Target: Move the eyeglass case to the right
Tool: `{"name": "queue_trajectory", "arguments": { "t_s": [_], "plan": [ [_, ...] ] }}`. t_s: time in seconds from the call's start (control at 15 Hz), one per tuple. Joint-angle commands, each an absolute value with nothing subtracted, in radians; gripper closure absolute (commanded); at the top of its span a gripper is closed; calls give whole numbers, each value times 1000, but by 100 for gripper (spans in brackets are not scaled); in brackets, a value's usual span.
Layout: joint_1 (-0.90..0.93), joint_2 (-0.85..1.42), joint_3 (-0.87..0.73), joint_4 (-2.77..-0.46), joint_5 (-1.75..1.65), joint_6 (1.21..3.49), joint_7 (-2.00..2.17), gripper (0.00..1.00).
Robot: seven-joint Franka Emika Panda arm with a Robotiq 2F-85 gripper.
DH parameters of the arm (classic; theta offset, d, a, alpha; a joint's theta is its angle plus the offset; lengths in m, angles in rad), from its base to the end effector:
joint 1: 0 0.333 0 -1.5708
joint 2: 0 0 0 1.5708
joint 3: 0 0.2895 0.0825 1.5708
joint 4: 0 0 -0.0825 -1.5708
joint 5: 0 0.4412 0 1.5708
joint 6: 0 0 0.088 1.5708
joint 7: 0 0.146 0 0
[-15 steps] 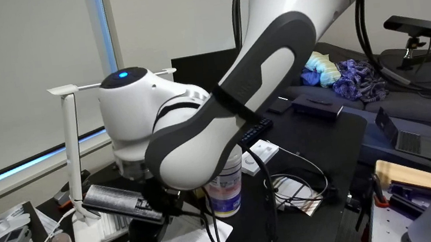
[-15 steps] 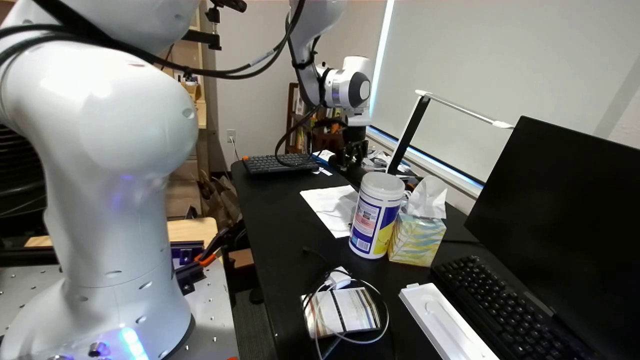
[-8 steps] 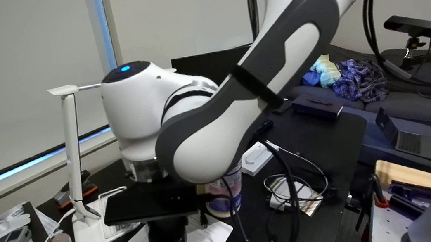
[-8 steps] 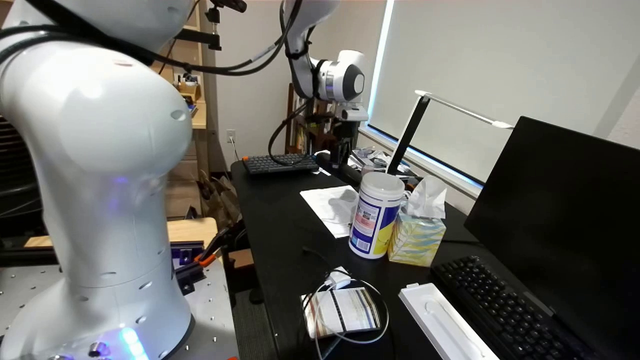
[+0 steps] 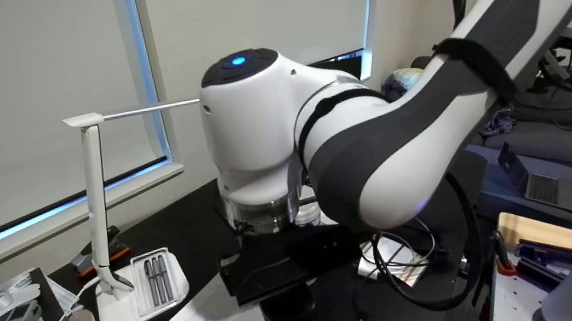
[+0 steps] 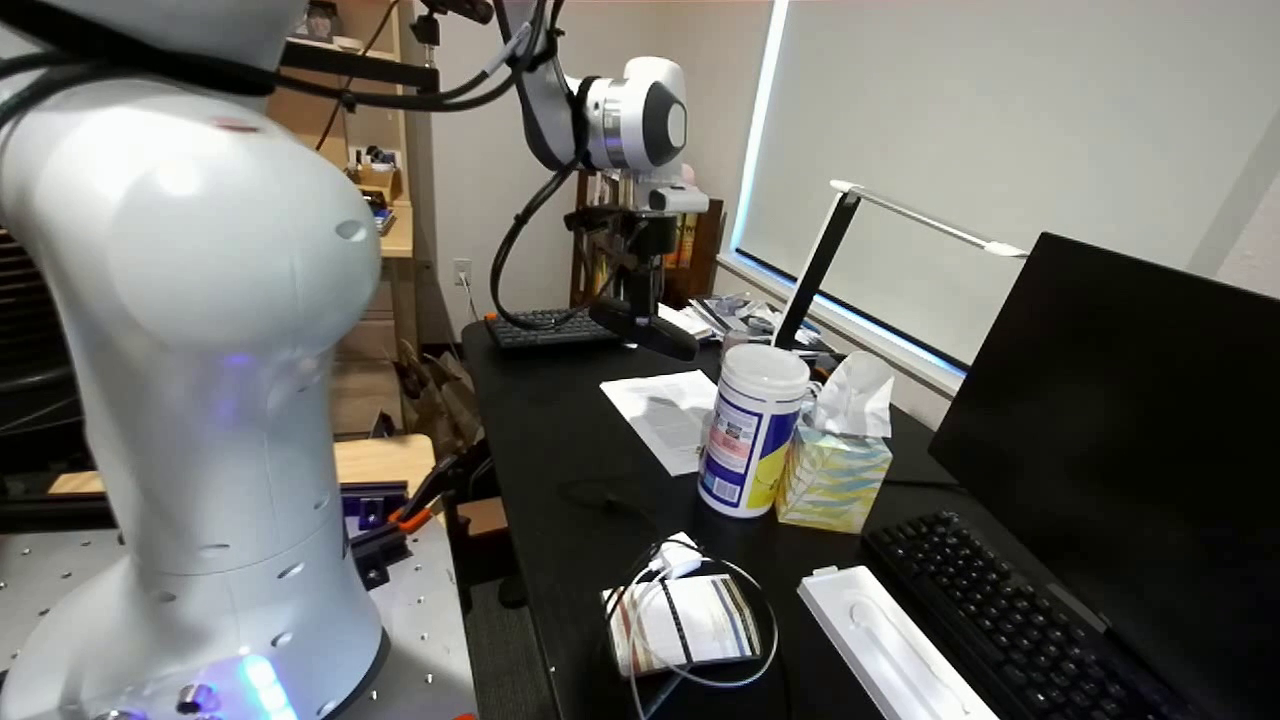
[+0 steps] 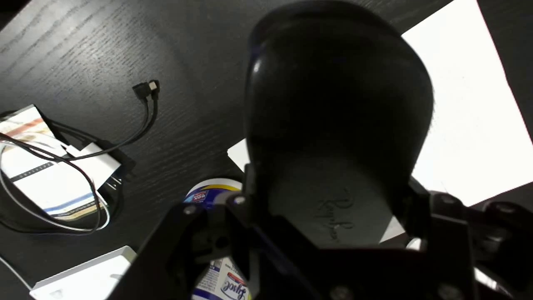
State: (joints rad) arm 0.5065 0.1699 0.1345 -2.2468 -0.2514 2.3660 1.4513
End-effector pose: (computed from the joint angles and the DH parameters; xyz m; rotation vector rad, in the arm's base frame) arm 0.4582 0.3326 0.1800 2.8748 -0.9329 0.1593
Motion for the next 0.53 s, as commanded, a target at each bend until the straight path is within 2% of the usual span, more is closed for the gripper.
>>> {"name": "queue_trajectory", "arguments": {
  "t_s": [0.0, 0.47],
  "plan": [
    [462, 169, 179, -2245, -260, 2361, 1454, 51],
    [451, -24, 260, -2532, -276, 2460, 1353, 51]
  ]
}}
